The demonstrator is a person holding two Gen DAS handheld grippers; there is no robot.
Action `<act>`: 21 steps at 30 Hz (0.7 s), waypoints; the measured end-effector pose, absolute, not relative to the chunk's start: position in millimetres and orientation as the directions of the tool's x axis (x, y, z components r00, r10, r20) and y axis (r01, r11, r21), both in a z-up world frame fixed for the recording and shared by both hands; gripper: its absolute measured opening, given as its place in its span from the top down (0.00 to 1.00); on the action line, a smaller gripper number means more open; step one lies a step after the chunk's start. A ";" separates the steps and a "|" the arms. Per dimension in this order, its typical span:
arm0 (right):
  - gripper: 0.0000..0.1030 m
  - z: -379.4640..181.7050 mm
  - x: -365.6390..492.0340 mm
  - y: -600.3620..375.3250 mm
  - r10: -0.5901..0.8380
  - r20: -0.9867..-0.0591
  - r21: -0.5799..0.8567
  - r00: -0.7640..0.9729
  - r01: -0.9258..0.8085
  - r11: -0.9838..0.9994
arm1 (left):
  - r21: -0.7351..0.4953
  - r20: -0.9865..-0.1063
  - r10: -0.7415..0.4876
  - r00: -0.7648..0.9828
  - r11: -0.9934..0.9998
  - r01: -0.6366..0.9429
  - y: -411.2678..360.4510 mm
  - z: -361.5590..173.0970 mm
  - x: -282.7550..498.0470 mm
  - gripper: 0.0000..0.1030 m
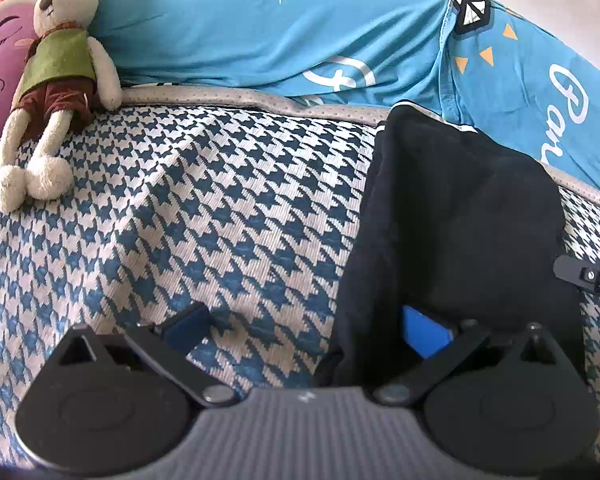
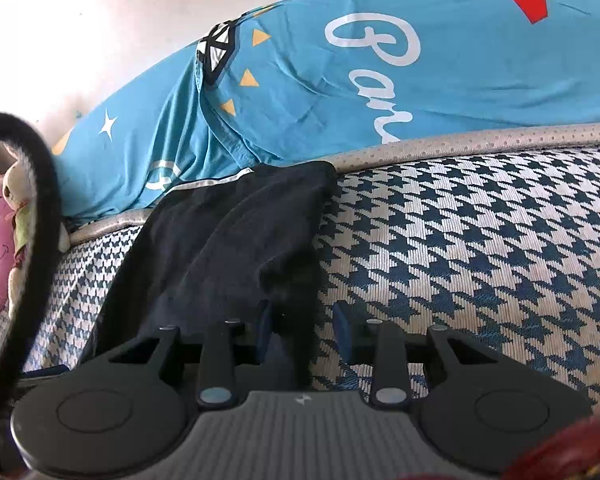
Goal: Fold clothes
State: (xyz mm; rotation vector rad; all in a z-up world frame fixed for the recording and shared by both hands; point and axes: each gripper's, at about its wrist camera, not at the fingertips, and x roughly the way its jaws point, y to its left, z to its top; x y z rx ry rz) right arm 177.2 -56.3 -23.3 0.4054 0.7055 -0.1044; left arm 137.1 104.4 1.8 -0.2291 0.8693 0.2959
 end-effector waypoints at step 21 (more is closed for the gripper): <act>0.65 -19.2 185.6 -45.5 0.068 -0.648 0.312 0.759 0.183 0.932 | -0.025 -0.782 0.136 0.608 0.968 -0.250 62.8 17.9 128.2 0.00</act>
